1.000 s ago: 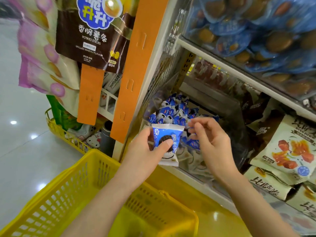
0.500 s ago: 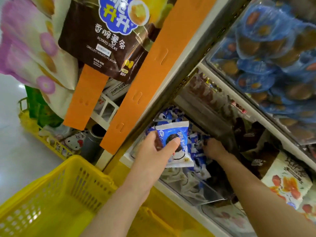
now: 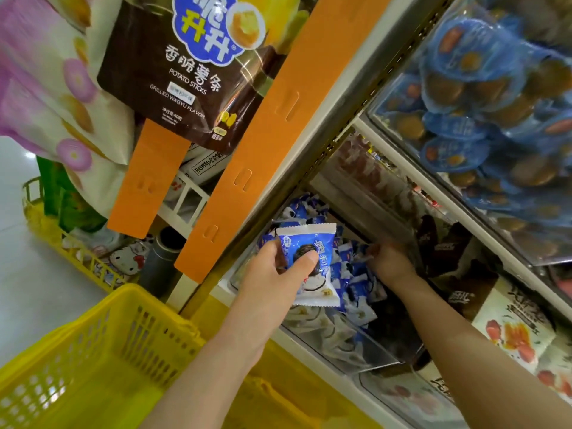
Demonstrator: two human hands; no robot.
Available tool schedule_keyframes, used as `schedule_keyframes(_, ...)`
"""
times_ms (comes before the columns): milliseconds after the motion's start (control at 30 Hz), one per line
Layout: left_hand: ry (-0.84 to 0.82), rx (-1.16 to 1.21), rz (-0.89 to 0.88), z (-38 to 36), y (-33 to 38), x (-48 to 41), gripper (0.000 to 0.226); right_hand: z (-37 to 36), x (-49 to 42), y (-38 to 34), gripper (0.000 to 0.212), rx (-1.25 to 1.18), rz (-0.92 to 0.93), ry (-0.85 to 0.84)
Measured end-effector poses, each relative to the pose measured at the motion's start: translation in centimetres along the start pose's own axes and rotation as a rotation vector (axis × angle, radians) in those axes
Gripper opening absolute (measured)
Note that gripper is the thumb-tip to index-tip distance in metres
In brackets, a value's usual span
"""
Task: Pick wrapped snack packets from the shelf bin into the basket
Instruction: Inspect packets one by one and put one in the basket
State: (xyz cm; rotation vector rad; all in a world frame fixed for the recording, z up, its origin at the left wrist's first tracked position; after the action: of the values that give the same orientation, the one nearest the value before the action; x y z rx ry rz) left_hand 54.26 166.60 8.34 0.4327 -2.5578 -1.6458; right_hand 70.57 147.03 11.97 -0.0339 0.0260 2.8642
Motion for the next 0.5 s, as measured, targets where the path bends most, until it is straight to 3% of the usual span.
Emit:
schedule_keyframes(167,0.018,0.022,0.086,-0.1,0.2,0.7,0.026,4.1,3.5,-1.0,0.02,-0.222,0.233,0.366)
schedule_keyframes(233,0.037,0.115,0.135,-0.3,0.2,0.9,0.026,5.7,5.5,-1.3,0.017,-0.378,0.316,0.414)
schedule_keyframes(300,0.079,0.275,0.187,-0.4,0.4,1.2,0.023,7.0,7.4,-1.4,0.011,-0.572,0.347,0.338)
schedule_keyframes(400,0.156,0.513,0.218,-0.5,0.8,1.4,0.025,7.8,10.2,-1.5,0.022,-0.78,0.298,0.027)
schedule_keyframes(500,0.141,0.576,0.239,-0.6,0.9,2.0,0.037,7.5,13.0,-1.5,0.02,-0.848,0.31,-0.217)
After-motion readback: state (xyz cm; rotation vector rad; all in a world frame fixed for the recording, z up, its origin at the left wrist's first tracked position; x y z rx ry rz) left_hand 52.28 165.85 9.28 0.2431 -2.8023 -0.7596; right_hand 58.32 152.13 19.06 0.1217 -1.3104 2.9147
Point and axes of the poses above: each hand's wrist, its own x-axis away from the middle knuckle, its own z-axis out of the back of the hand, y = z × x, the point moved 2 cm from there along -x, towards the middle knuckle, and after that the axes turned 13 degrees about -z, right-handed, at the moved point
